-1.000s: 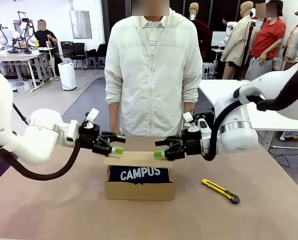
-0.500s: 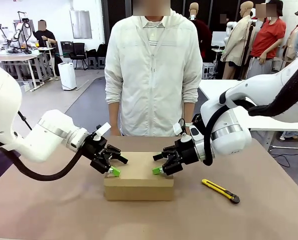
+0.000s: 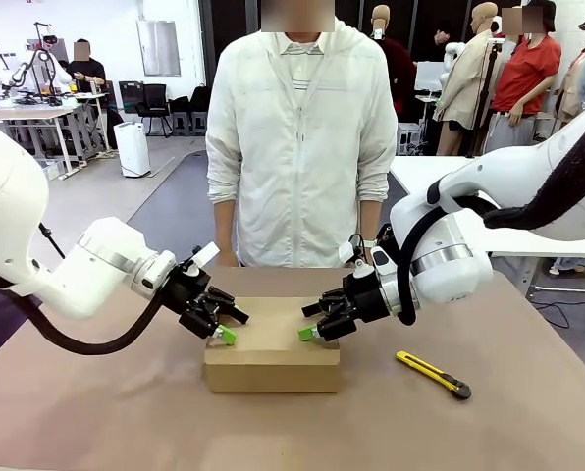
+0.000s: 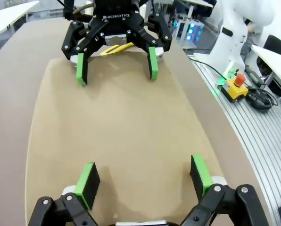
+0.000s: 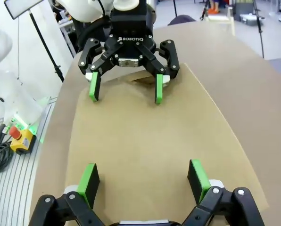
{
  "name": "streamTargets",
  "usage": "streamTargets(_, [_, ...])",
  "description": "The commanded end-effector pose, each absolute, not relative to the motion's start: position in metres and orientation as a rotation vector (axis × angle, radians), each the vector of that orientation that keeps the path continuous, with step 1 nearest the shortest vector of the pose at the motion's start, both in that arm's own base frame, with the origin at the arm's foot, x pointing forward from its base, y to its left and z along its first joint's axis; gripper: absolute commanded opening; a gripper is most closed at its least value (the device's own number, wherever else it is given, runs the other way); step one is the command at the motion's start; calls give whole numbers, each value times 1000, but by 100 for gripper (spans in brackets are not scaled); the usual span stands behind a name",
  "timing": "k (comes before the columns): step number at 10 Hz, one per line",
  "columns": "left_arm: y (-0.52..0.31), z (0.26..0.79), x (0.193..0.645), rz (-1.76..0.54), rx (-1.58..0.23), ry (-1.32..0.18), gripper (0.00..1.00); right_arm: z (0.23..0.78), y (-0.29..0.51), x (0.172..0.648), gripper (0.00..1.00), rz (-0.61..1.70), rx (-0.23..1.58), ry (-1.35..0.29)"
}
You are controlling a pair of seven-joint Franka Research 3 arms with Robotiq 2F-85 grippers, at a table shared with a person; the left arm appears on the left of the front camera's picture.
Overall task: Pack the items into the box.
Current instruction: Close the Mailer Box.
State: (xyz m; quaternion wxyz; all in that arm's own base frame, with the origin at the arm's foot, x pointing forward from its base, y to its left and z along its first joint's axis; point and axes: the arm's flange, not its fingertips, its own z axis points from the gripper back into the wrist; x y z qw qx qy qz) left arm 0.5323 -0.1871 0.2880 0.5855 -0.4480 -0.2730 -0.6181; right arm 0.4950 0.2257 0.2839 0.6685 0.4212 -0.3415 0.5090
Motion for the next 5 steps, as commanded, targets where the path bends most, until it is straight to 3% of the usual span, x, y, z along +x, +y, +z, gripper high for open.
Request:
streamTargets(1, [-177, 300, 536, -1416, -1090, -735, 100, 289, 214, 503, 100, 1170, 972, -783])
streamTargets(3, [-158, 335, 528, -1377, -1044, -892, 100, 324, 197, 519, 100, 1052, 1081, -820])
streamTargets(5, [-136, 364, 520, -1233, -1071, -937, 100, 351, 170, 530, 100, 822, 1247, -695])
